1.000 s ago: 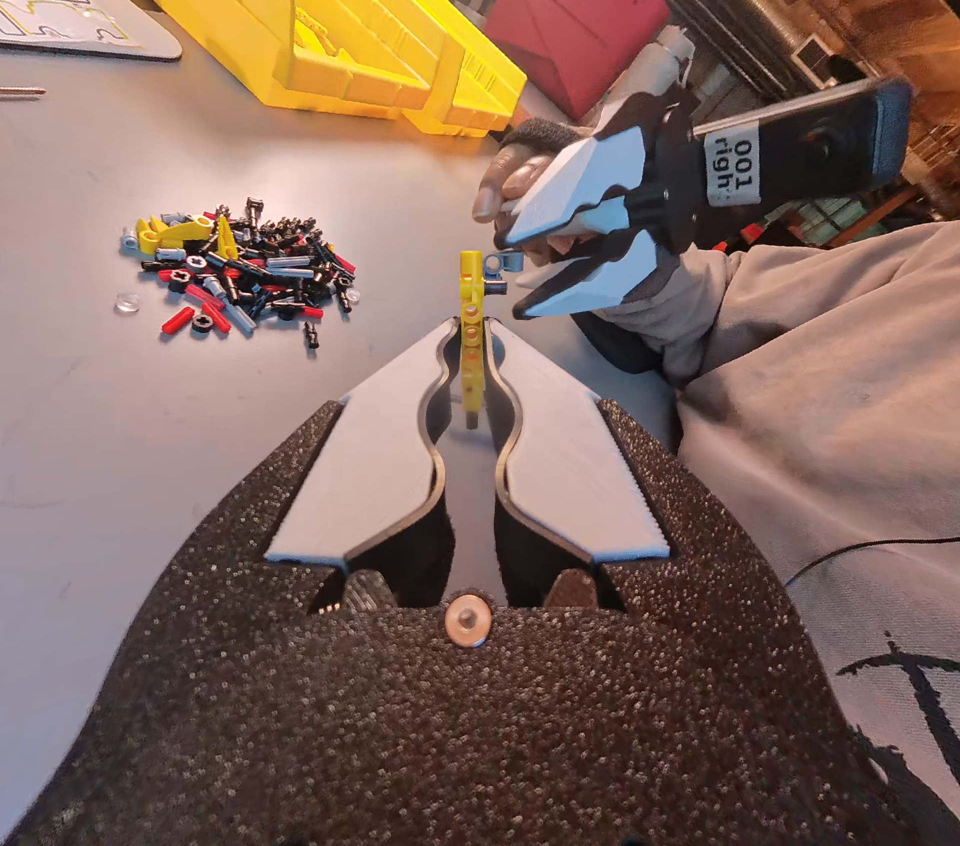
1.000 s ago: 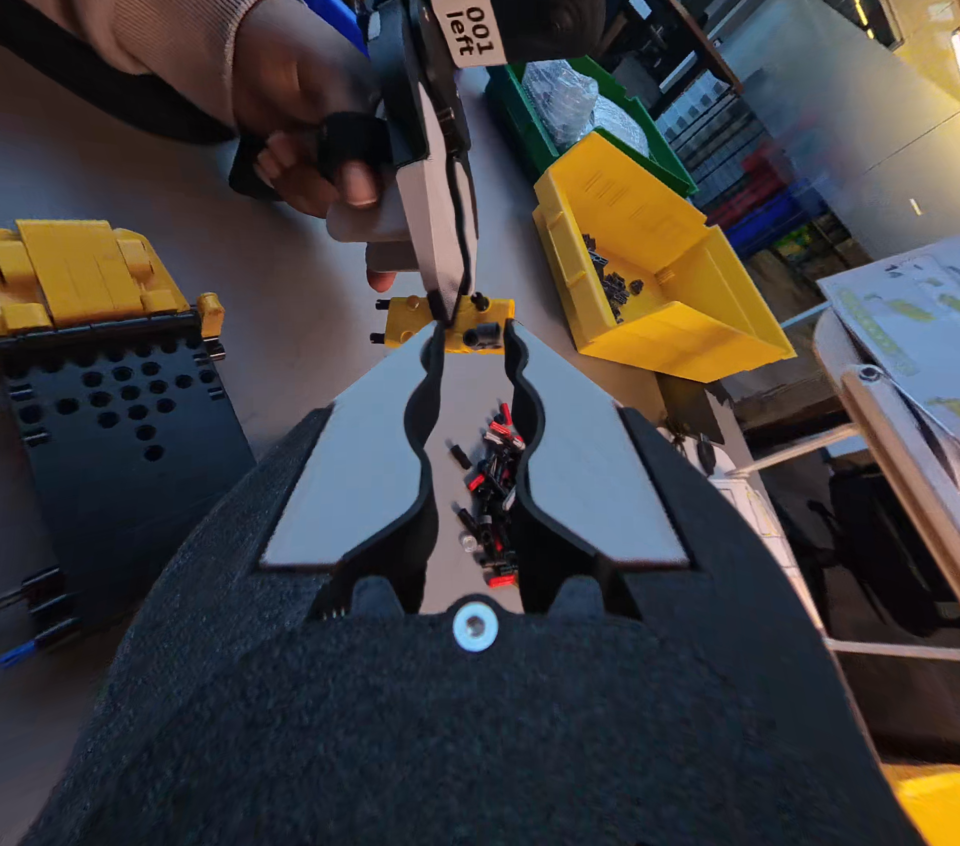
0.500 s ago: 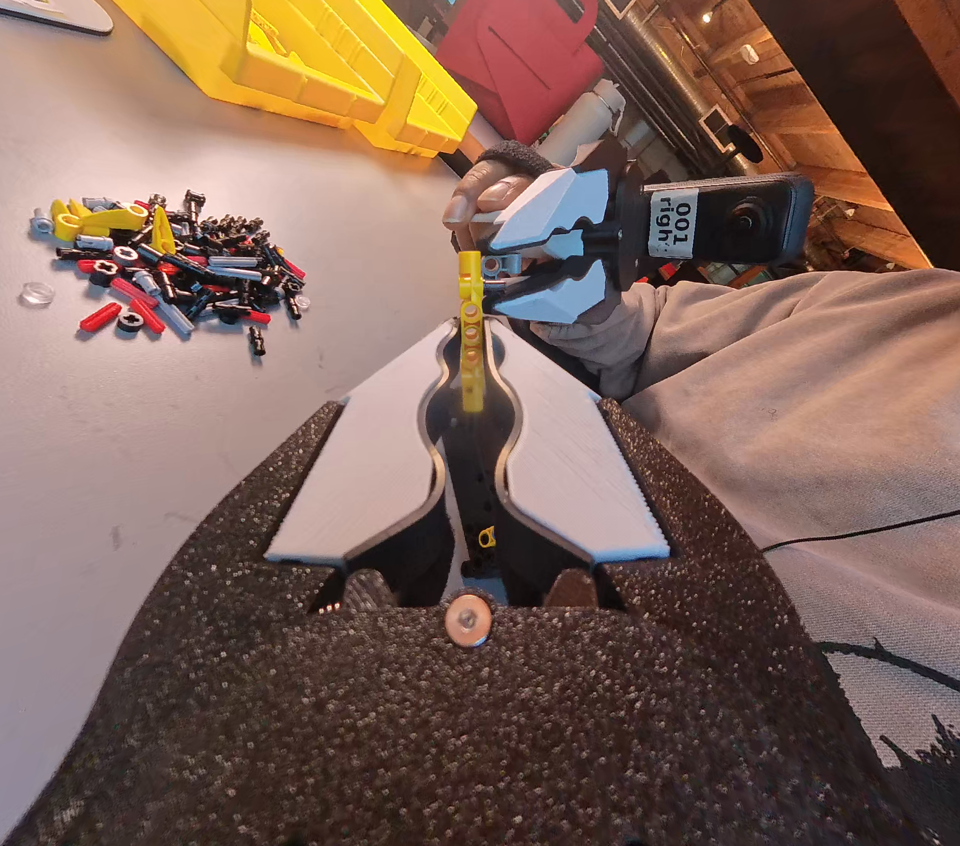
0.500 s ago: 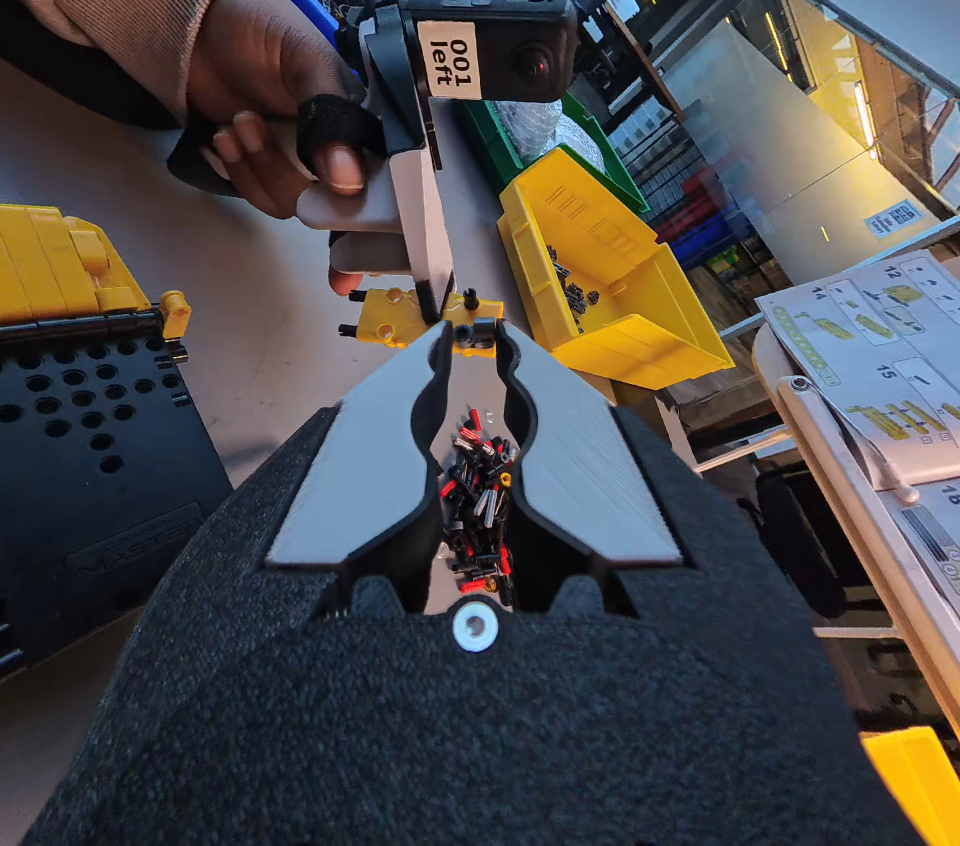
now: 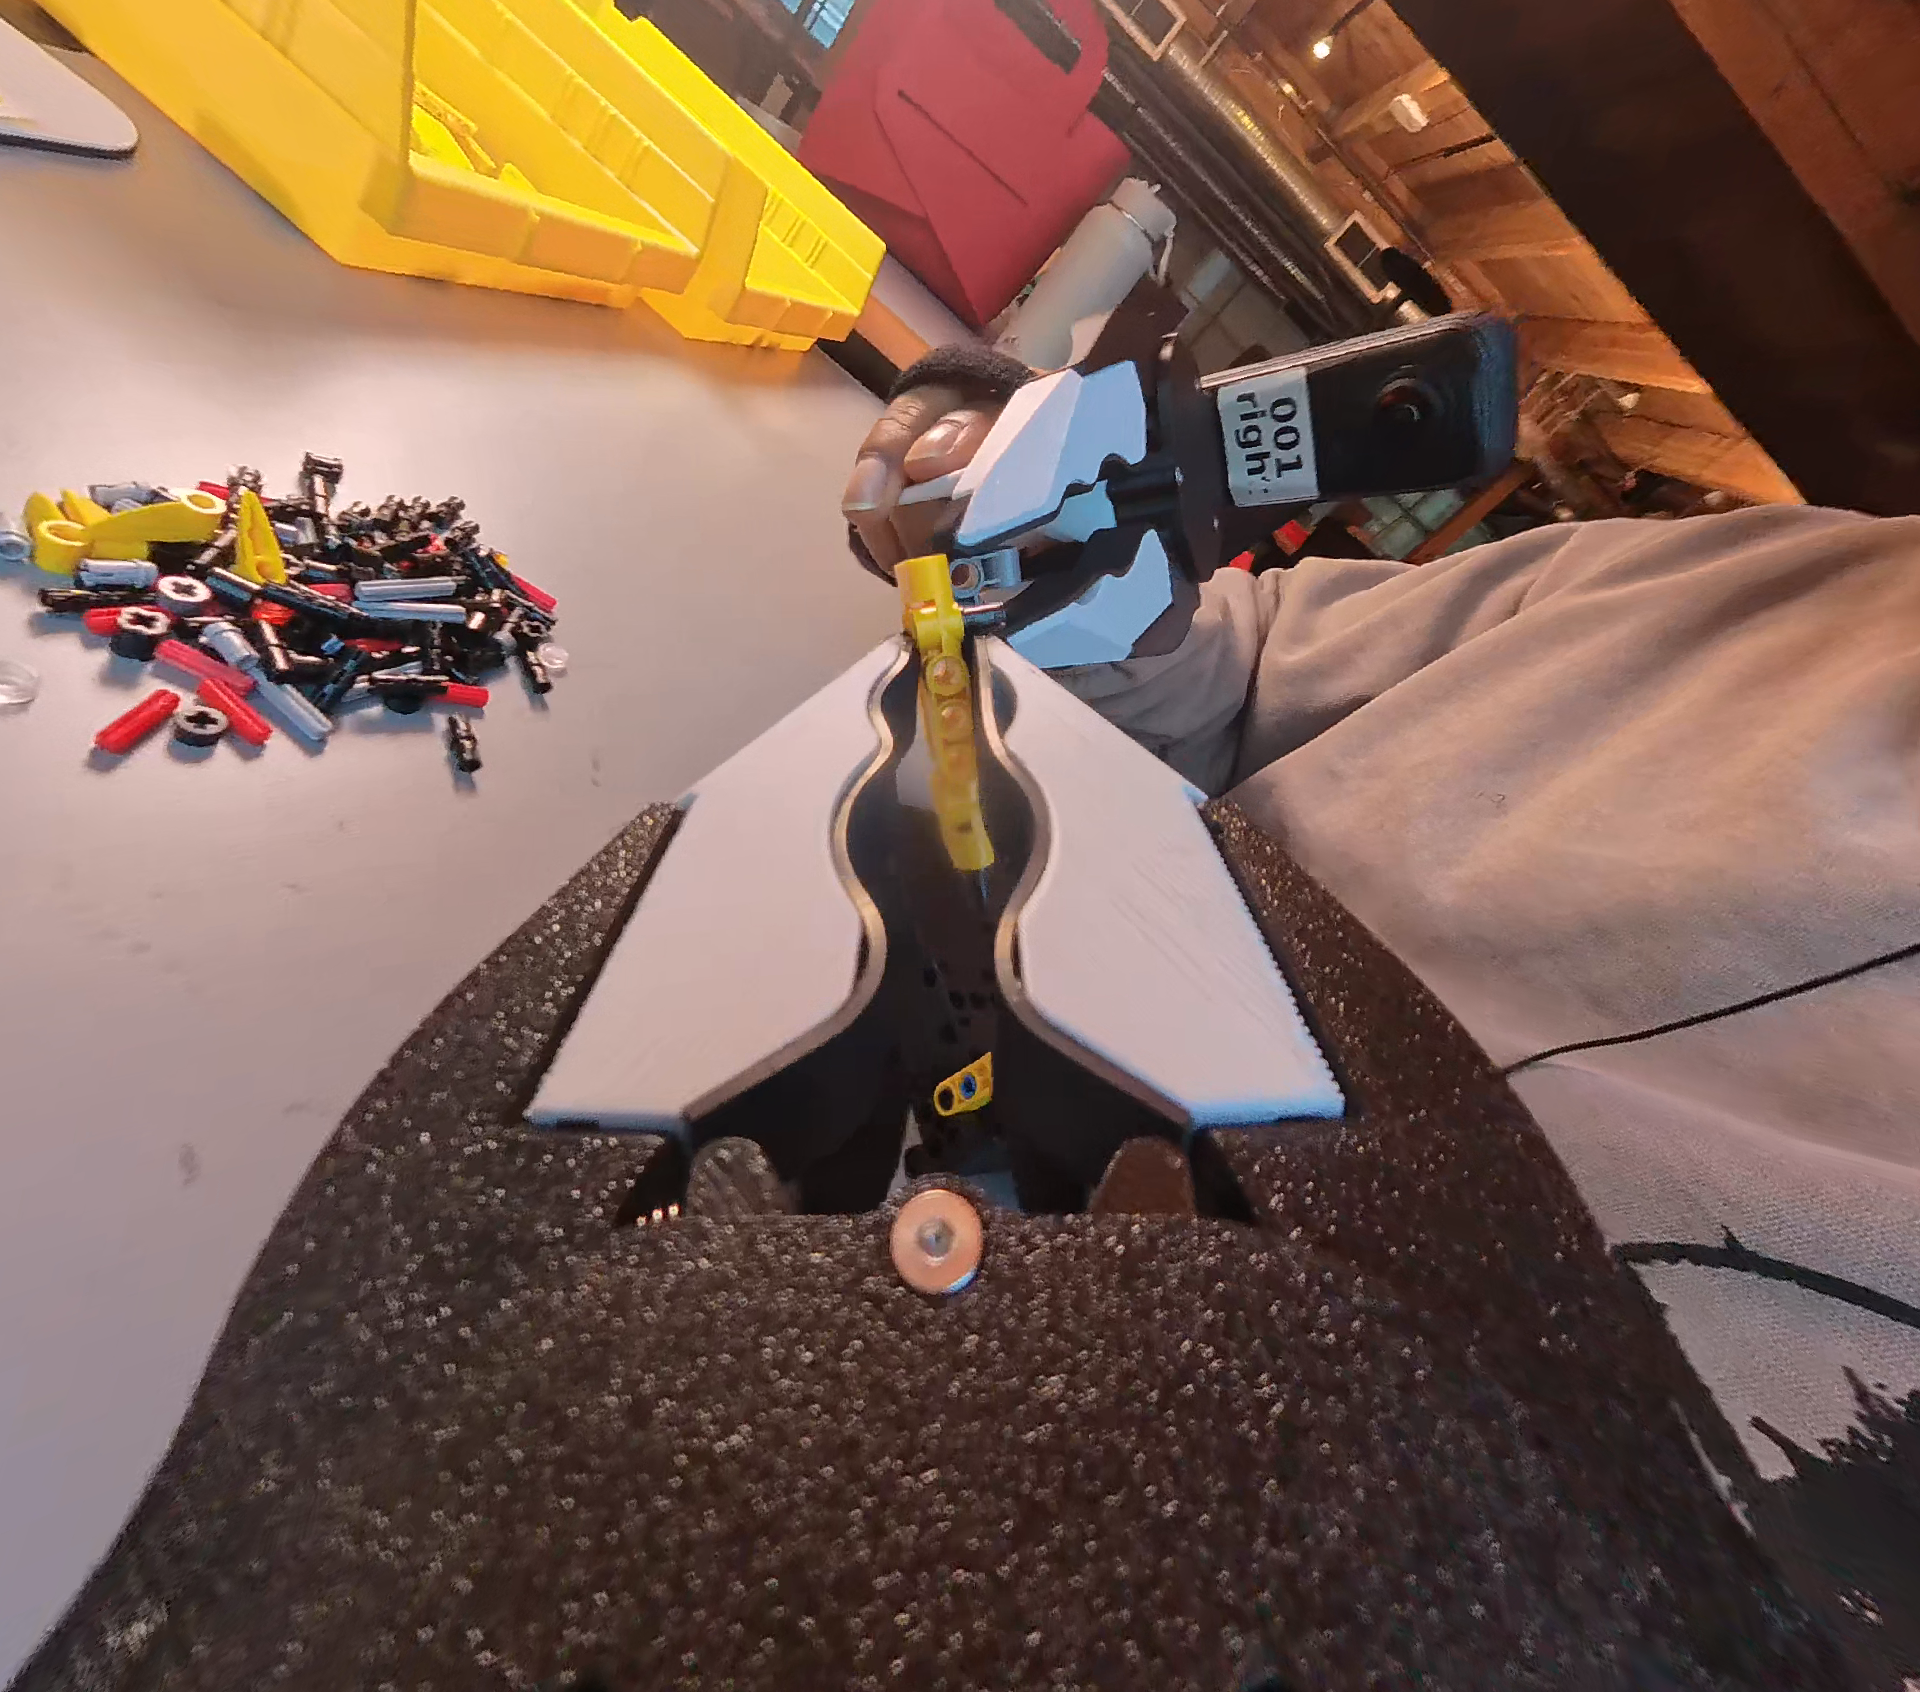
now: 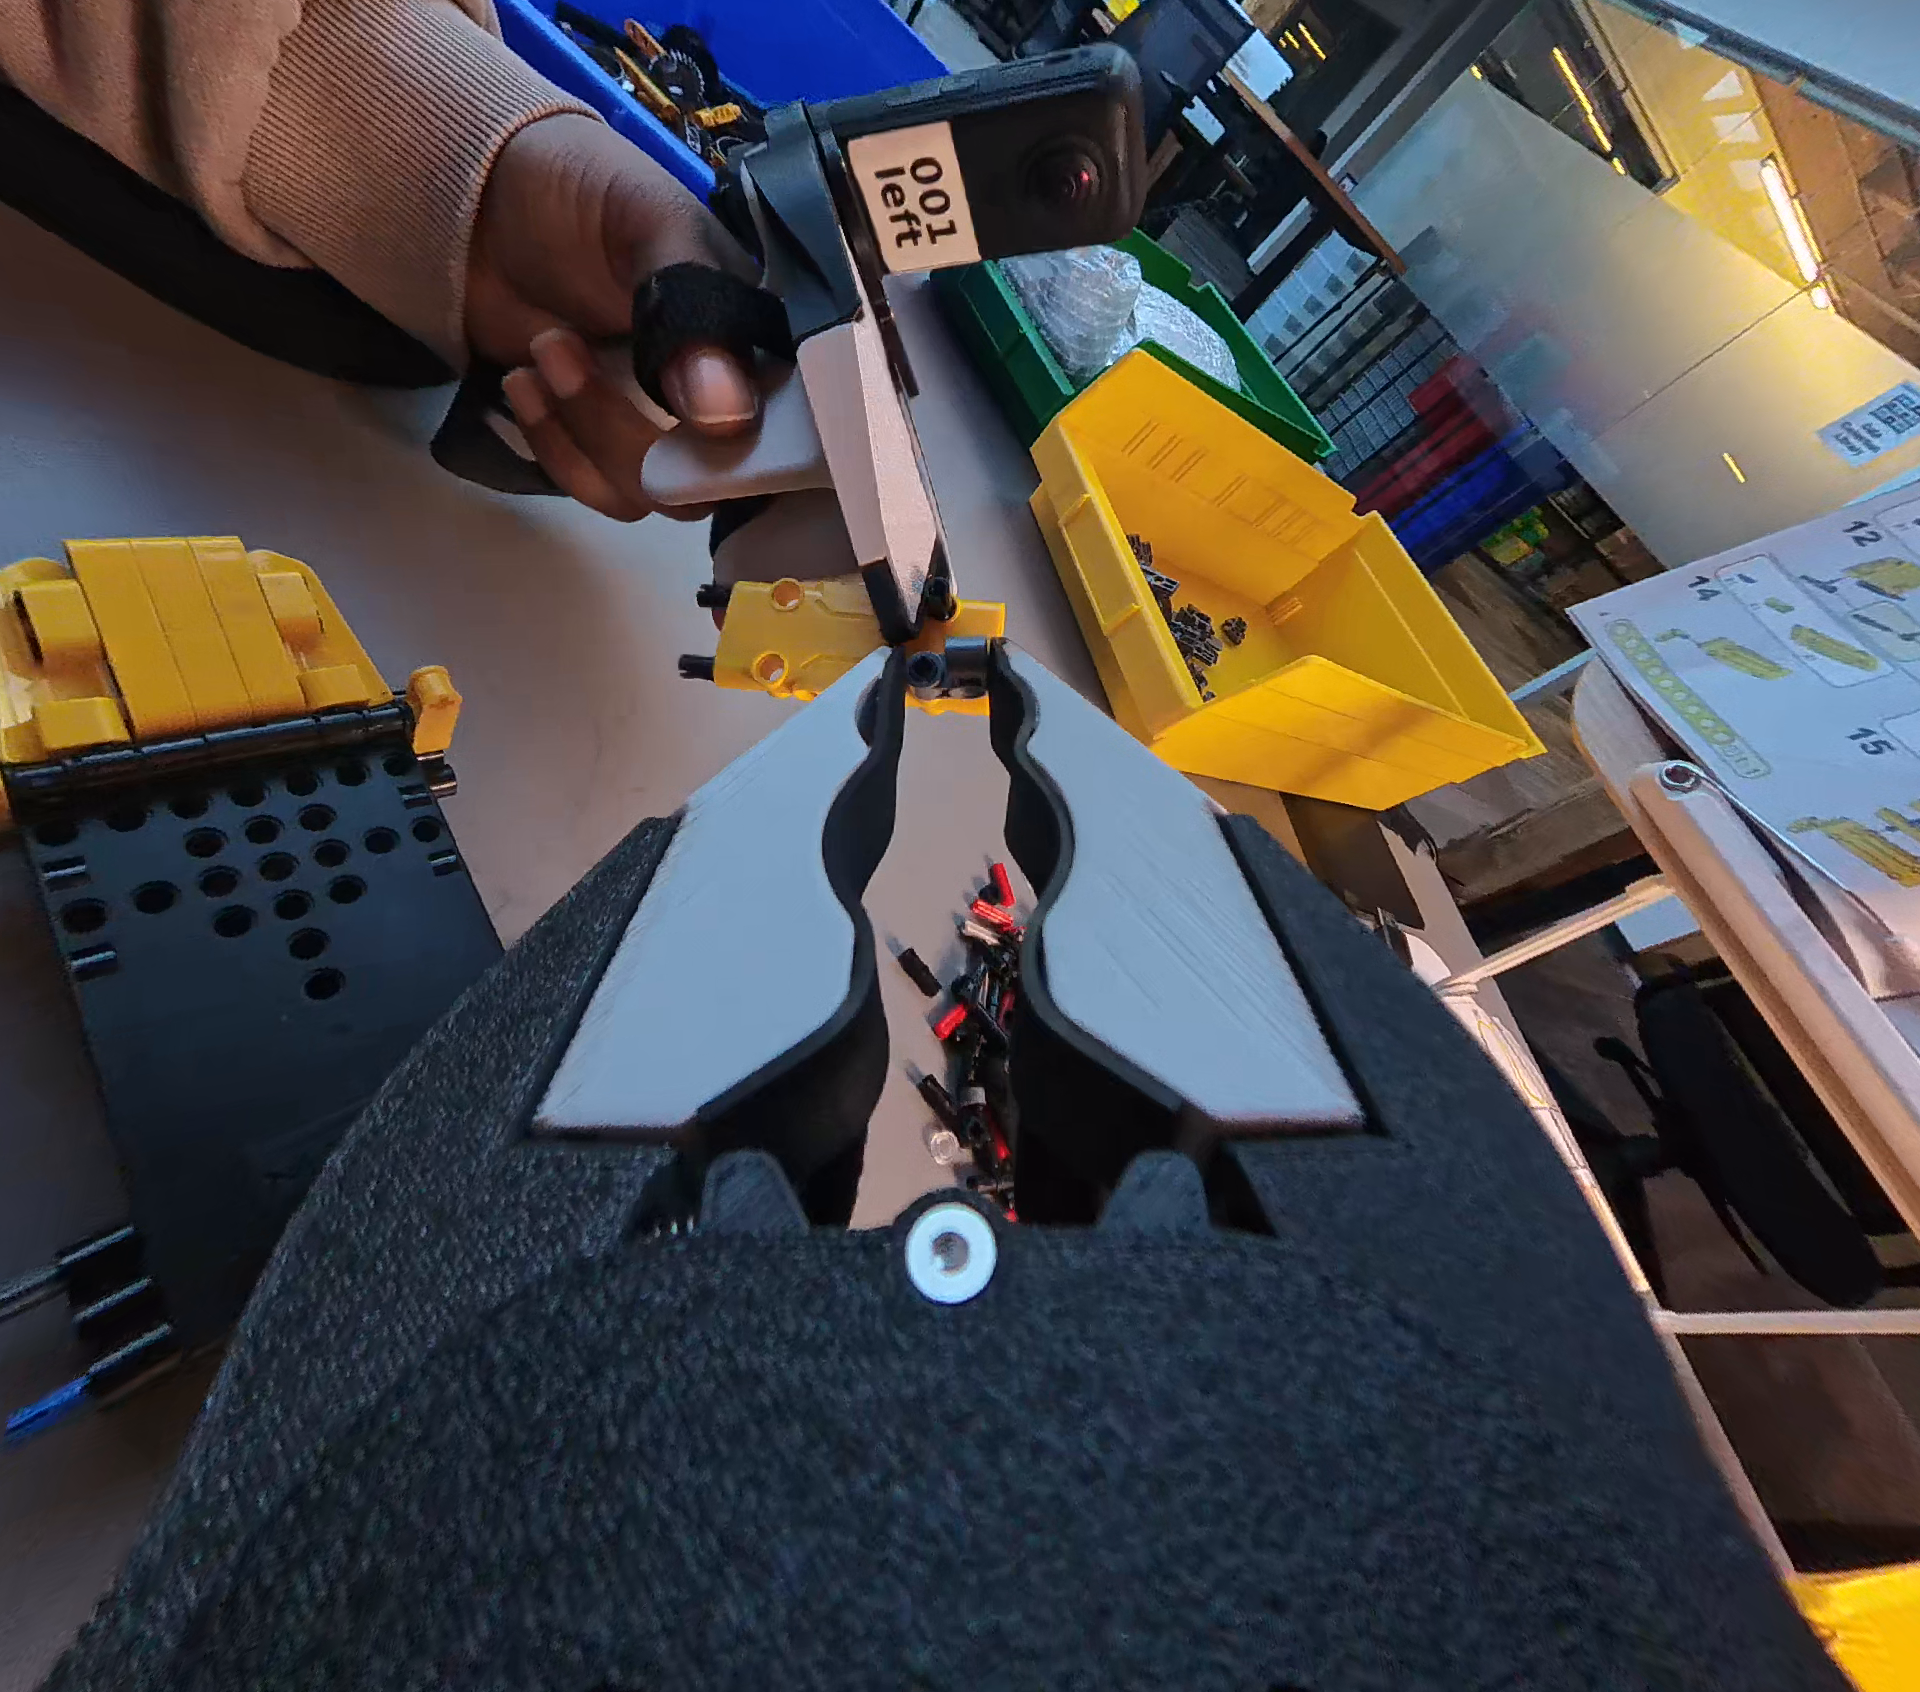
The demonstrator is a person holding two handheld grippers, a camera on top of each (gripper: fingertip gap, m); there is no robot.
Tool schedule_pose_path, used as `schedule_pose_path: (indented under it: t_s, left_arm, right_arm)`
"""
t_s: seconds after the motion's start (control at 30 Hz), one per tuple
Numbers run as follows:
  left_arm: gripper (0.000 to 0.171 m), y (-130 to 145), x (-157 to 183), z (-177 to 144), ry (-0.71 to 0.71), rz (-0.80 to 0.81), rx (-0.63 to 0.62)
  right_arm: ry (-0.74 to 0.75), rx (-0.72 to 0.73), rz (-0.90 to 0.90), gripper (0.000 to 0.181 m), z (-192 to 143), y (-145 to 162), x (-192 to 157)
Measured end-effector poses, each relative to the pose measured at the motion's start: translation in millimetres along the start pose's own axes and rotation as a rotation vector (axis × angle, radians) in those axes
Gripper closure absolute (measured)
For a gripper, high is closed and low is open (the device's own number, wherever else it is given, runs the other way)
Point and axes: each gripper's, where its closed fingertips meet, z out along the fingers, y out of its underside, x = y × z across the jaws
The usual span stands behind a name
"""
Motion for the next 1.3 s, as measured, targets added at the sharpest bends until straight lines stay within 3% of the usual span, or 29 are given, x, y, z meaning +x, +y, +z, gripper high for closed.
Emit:
schedule_pose_path:
  t_s: [0.33, 0.37, 0.43, 0.53, 0.63, 0.73, 0.87, 0.97, 1.03, 1.1, 1.17, 1.3]
  left_arm:
    - [0.165, -4, -24, 2, -0.125, -0.032, 0.023]
    - [0.165, -4, -50, -7, -0.263, -0.015, 0.028]
    - [0.166, -18, -61, -23, -0.236, -0.12, 0.107]
    - [0.166, -30, -42, -17, -0.187, -0.034, 0.116]
    - [0.165, -27, -38, -18, -0.178, -0.042, 0.119]
    - [0.165, -22, -41, -20, -0.146, -0.101, 0.134]
    - [0.165, -20, -37, -17, -0.112, -0.112, 0.131]
    - [0.165, -17, -37, -14, -0.101, -0.124, 0.124]
    - [0.165, -17, -34, -13, -0.09, -0.118, 0.123]
    - [0.165, -17, -33, -13, -0.094, -0.101, 0.123]
    - [0.165, -17, -32, -13, -0.113, -0.062, 0.117]
    - [0.165, -16, -31, -13, -0.181, 0.056, 0.092]
  right_arm:
    - [0.156, -0.131, -0.28, 0.169, 3, 11, 5]
    - [0.143, -0.008, -0.283, 0.169, 0, -12, -2]
    - [0.157, 0.053, -0.355, 0.169, 0, -47, -13]
    - [0.174, 0.019, -0.171, 0.167, -6, -18, 14]
    - [0.251, 0.08, -0.005, 0.167, -31, -11, 59]
    - [0.413, -0.007, 0.15, 0.167, -60, 33, 123]
    - [0.729, -0.291, 0.222, 0.167, -122, 134, 205]
    - [0.877, -0.516, 0.255, 0.163, -161, 210, 230]
    - [0.869, -0.596, 0.301, 0.144, -167, 235, 225]
    - [0.811, -0.516, 0.29, 0.134, -151, 212, 217]
    - [0.661, -0.372, 0.235, 0.136, -116, 164, 195]
    - [0.146, -0.11, 0.324, 0.149, -35, 71, 90]
